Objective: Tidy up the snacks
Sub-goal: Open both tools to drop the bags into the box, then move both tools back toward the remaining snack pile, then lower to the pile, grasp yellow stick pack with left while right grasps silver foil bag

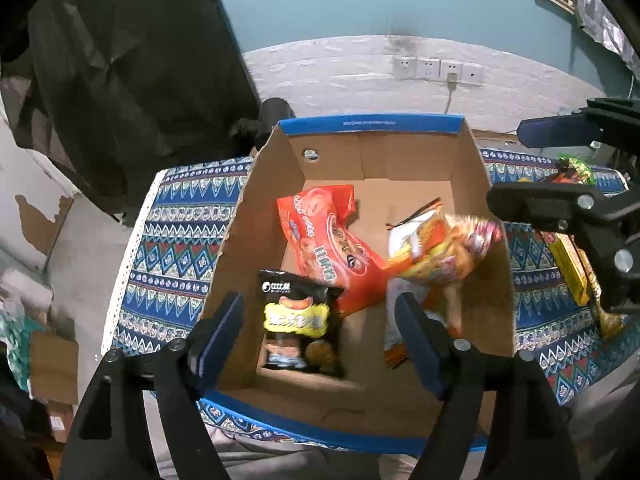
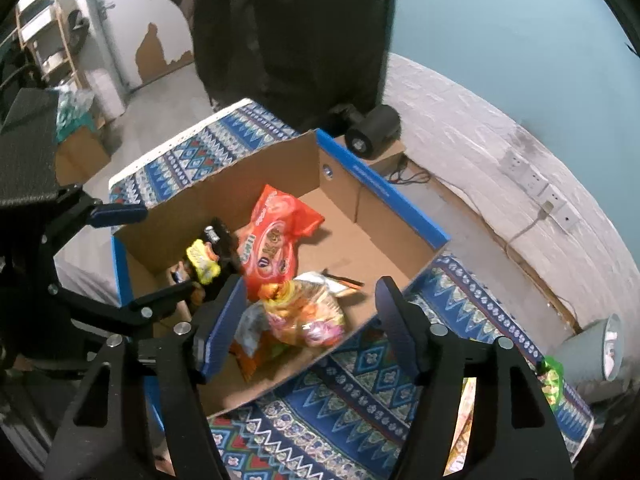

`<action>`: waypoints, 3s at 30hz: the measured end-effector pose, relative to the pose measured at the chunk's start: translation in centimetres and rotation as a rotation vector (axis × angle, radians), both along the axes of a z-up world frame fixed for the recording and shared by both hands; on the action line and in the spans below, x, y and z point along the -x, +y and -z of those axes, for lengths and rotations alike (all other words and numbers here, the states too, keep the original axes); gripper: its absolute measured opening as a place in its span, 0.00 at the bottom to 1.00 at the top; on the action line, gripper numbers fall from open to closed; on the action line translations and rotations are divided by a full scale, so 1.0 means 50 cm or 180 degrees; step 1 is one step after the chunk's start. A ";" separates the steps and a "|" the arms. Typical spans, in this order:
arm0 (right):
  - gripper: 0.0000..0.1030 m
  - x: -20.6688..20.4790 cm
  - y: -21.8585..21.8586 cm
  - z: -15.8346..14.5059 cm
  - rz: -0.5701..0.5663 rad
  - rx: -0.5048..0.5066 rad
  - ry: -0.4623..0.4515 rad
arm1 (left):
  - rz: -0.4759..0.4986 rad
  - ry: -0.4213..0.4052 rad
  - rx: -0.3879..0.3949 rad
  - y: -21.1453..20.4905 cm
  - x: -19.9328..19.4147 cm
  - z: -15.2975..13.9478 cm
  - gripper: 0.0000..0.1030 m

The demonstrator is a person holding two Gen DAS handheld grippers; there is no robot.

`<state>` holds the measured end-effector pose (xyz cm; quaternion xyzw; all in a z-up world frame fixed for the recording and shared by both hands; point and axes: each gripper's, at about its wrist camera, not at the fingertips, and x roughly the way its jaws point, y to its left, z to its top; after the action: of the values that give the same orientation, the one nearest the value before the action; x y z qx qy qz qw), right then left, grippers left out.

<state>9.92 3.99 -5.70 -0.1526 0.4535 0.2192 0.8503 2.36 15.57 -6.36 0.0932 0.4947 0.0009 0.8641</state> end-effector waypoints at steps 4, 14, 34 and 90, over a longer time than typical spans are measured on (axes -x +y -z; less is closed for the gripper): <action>0.72 0.005 -0.026 -0.012 0.0109 -0.0044 0.0012 | 0.0054 0.0028 0.0051 -0.016 -0.001 -0.002 0.76; 0.74 0.040 -0.098 -0.026 0.0332 -0.0031 0.0022 | 0.0291 0.0037 0.0107 -0.089 0.009 -0.017 0.76; 0.74 0.134 -0.319 -0.019 0.0924 0.0119 0.0084 | 0.0811 0.0147 0.0045 -0.265 0.021 -0.010 0.76; 0.74 0.275 -0.800 0.282 0.2358 0.0858 0.1183 | 0.1327 0.0994 -0.0092 -0.585 -0.015 0.183 0.76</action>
<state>-3.83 -36.00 -19.78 -0.0471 0.6475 -0.1381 0.7479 3.11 -13.69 -15.49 0.2045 0.5921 -0.1846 0.7573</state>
